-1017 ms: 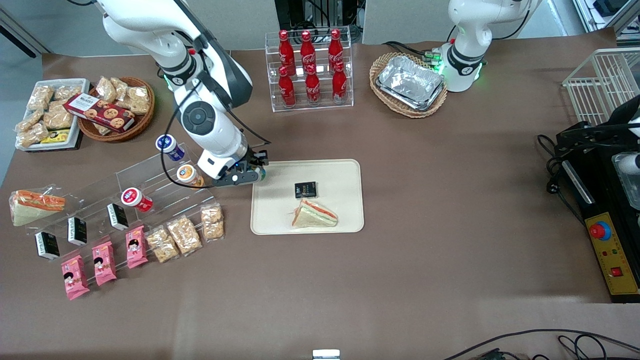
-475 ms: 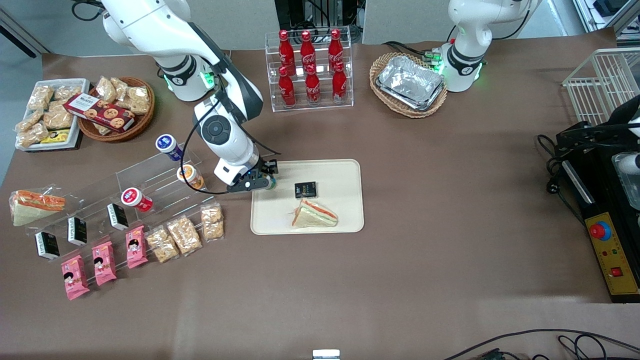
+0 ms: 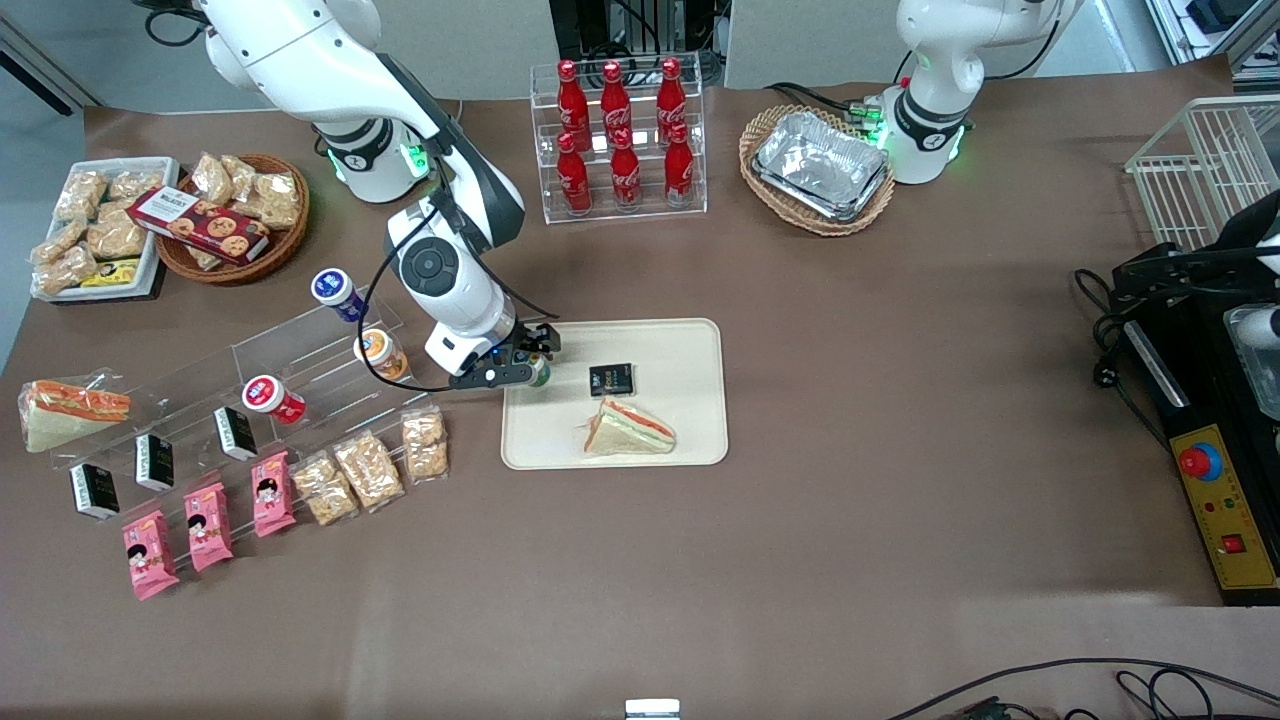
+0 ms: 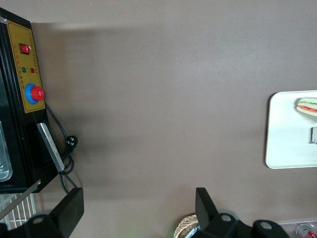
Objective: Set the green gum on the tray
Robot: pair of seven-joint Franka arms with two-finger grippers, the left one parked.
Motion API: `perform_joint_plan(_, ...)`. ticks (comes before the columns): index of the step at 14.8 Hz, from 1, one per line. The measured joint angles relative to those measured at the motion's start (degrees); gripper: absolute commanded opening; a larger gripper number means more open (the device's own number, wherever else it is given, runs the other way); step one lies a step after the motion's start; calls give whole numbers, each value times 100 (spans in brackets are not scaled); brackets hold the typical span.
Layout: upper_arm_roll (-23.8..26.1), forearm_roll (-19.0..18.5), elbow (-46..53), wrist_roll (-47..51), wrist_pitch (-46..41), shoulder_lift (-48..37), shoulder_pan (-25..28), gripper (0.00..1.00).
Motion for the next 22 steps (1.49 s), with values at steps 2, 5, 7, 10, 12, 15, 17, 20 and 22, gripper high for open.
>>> perform_joint_plan(2,-76,0,55,0,-27,-62,-40,100)
perform_joint_plan(5,-241,-2,267,-418,-788,-457,-430,100)
perform_joint_plan(7,-275,-2,372,-736,-1498,-943,-878,100)
perform_joint_plan(10,-297,-2,426,-1038,-2438,-1749,-1416,100)
perform_joint_plan(12,-294,-2,482,-1264,-2957,-2156,-1716,100)
perform_joint_plan(15,-297,-2,922,-1880,-3838,-2369,-2321,100)
perform_joint_plan(17,-307,-2,1353,-2341,-4460,-2371,-2730,100)
perform_joint_plan(20,-310,-2,1867,-2684,-4974,-2360,-3147,100)
perform_joint_plan(22,-311,-57,2186,-2734,-5218,-2323,-3282,100)
